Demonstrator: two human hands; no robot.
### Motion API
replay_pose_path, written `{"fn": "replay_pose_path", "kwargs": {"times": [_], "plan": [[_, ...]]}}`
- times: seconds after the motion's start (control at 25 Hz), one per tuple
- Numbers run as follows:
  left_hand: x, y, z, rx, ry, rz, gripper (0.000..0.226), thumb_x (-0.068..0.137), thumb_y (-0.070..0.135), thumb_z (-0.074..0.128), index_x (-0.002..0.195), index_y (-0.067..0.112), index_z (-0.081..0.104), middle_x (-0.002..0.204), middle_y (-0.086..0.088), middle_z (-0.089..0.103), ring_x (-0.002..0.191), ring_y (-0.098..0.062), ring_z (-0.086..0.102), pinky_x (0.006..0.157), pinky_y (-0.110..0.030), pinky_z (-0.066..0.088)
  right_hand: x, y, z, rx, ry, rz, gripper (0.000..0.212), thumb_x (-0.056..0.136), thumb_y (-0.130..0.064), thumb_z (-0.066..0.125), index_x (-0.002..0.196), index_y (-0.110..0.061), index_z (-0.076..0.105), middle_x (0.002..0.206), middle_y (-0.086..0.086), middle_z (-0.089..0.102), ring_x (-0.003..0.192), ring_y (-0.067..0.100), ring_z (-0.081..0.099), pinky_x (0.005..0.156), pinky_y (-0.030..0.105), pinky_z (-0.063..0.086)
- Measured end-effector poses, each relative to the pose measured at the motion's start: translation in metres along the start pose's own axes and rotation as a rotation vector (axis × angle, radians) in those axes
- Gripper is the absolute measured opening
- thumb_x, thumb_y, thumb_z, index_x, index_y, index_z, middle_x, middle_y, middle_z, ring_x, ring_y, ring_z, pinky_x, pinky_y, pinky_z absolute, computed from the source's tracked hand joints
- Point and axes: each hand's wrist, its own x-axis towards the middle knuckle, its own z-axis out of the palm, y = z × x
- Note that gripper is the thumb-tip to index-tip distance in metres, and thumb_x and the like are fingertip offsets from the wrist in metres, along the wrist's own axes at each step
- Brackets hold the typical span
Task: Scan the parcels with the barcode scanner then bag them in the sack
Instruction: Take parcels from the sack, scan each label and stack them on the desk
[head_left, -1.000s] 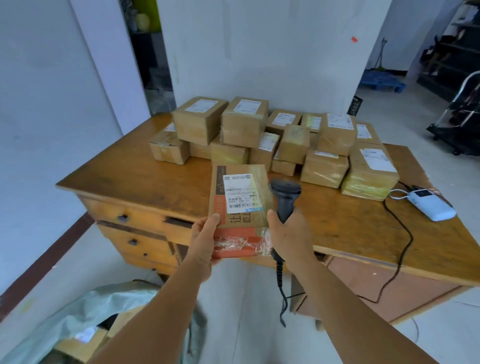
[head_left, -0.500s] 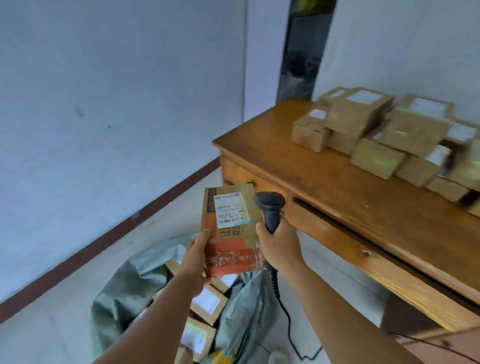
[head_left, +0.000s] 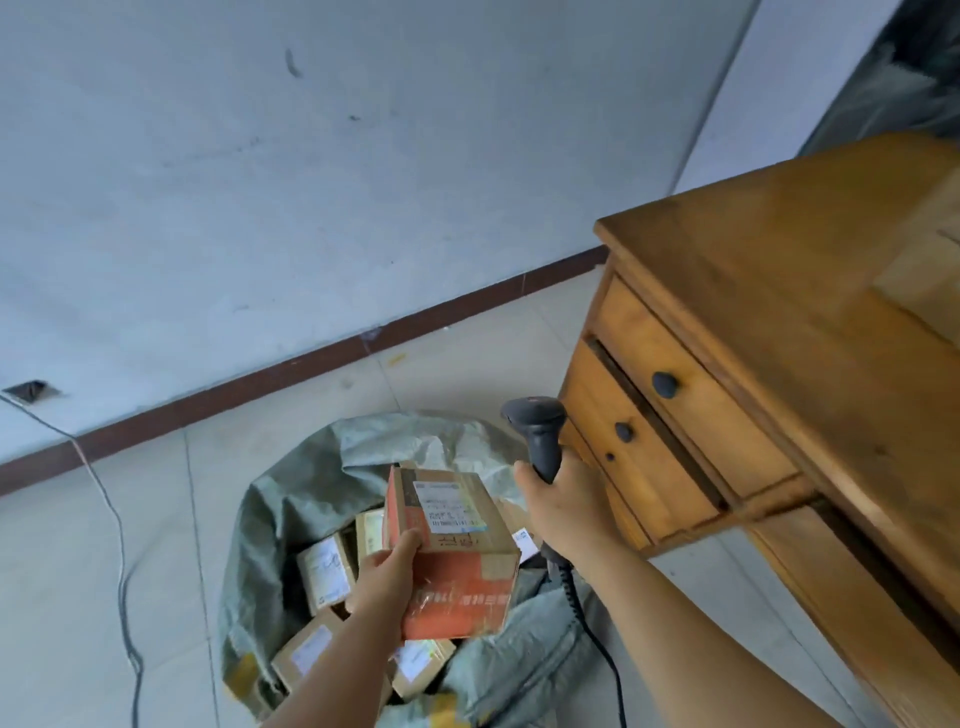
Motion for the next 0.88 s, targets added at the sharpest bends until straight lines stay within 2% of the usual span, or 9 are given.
{"fn": "replay_pose_path", "kwargs": {"times": [0.12, 0.32, 0.44, 0.52, 0.56, 0.64, 0.72, 0.84, 0.88], "plan": [[0.066, -0.018, 0.032, 0.032, 0.066, -0.082, 0.07, 0.053, 0.06, 0.067, 0.105, 0.015, 0.06, 0.098, -0.017, 0.068, 0.086, -0.036, 0.068, 0.078, -0.051, 0.058, 0.054, 0.034, 0.013, -0.033, -0.005, 0.006, 0.036, 0.091, -0.023, 0.057, 0.064, -0.022, 0.032, 0.047, -0.007, 0.035, 0.039, 0.006, 0.033, 0.043, 0.021, 0.024], [0.147, -0.037, 0.072, 0.077, 0.168, -0.137, 0.053, 0.078, 0.048, 0.065, 0.112, 0.01, 0.051, 0.092, -0.013, 0.059, 0.083, -0.031, 0.063, 0.072, -0.036, 0.054, 0.108, 0.106, 0.049, -0.12, -0.054, -0.026, 0.029, 0.09, -0.03, 0.058, 0.07, -0.021, 0.04, 0.055, -0.006, 0.038, 0.047, 0.011, 0.038, 0.046, 0.023, 0.026], [0.224, -0.057, 0.097, 0.187, 0.19, -0.106, 0.076, 0.056, 0.069, 0.063, 0.114, 0.02, 0.054, 0.108, -0.013, 0.055, 0.101, -0.034, 0.058, 0.085, -0.043, 0.053, 0.129, 0.142, 0.068, -0.153, -0.121, -0.006, 0.022, 0.091, -0.032, 0.057, 0.081, -0.018, 0.044, 0.06, -0.006, 0.042, 0.05, 0.009, 0.041, 0.047, 0.023, 0.03], [0.286, -0.071, 0.113, 0.24, 0.192, -0.083, 0.091, 0.044, 0.077, 0.059, 0.12, 0.026, 0.055, 0.111, -0.012, 0.059, 0.103, -0.034, 0.059, 0.087, -0.049, 0.052, 0.14, 0.161, 0.076, -0.149, -0.138, 0.013, 0.021, 0.092, -0.032, 0.057, 0.082, -0.019, 0.043, 0.06, -0.007, 0.041, 0.05, 0.008, 0.04, 0.049, 0.023, 0.031], [0.306, -0.07, 0.121, 0.264, 0.196, -0.075, 0.09, 0.045, 0.078, 0.057, 0.12, 0.028, 0.056, 0.111, -0.012, 0.06, 0.102, -0.033, 0.059, 0.087, -0.048, 0.052, 0.145, 0.171, 0.079, -0.142, -0.141, 0.022, 0.02, 0.091, -0.032, 0.057, 0.083, -0.019, 0.044, 0.059, -0.008, 0.041, 0.05, 0.009, 0.041, 0.05, 0.024, 0.031], [0.298, -0.046, 0.138, 0.254, 0.178, -0.006, 0.079, 0.055, 0.072, 0.056, 0.121, 0.029, 0.057, 0.116, -0.012, 0.057, 0.101, -0.032, 0.056, 0.087, -0.045, 0.051, 0.153, 0.186, 0.083, -0.113, -0.131, 0.033, 0.018, 0.091, -0.032, 0.057, 0.084, -0.02, 0.045, 0.058, -0.009, 0.042, 0.05, 0.01, 0.042, 0.053, 0.027, 0.034], [0.291, -0.033, 0.155, 0.212, 0.156, 0.054, 0.066, 0.07, 0.055, 0.057, 0.129, 0.027, 0.053, 0.123, -0.014, 0.056, 0.102, -0.033, 0.058, 0.089, -0.044, 0.052, 0.161, 0.195, 0.083, -0.092, -0.103, 0.034, 0.02, 0.091, -0.031, 0.057, 0.078, -0.026, 0.043, 0.056, -0.009, 0.041, 0.05, 0.009, 0.041, 0.053, 0.026, 0.034], [0.296, -0.04, 0.17, 0.314, 0.086, 0.077, 0.053, 0.092, 0.031, 0.048, 0.142, 0.014, 0.041, 0.131, -0.016, 0.054, 0.107, -0.039, 0.057, 0.074, -0.041, 0.052, 0.169, 0.199, 0.081, -0.092, -0.062, 0.034, 0.015, 0.091, -0.028, 0.057, 0.083, -0.024, 0.046, 0.058, -0.009, 0.043, 0.048, 0.003, 0.043, 0.046, 0.015, 0.031], [0.296, -0.045, 0.172, 0.339, 0.078, 0.073, 0.051, 0.096, 0.027, 0.046, 0.144, 0.012, 0.038, 0.135, -0.016, 0.051, 0.111, -0.039, 0.055, 0.074, -0.04, 0.049, 0.169, 0.199, 0.08, -0.09, -0.051, 0.034, 0.014, 0.091, -0.027, 0.058, 0.085, -0.021, 0.047, 0.058, -0.009, 0.043, 0.046, 0.002, 0.046, 0.043, 0.012, 0.033]]}}
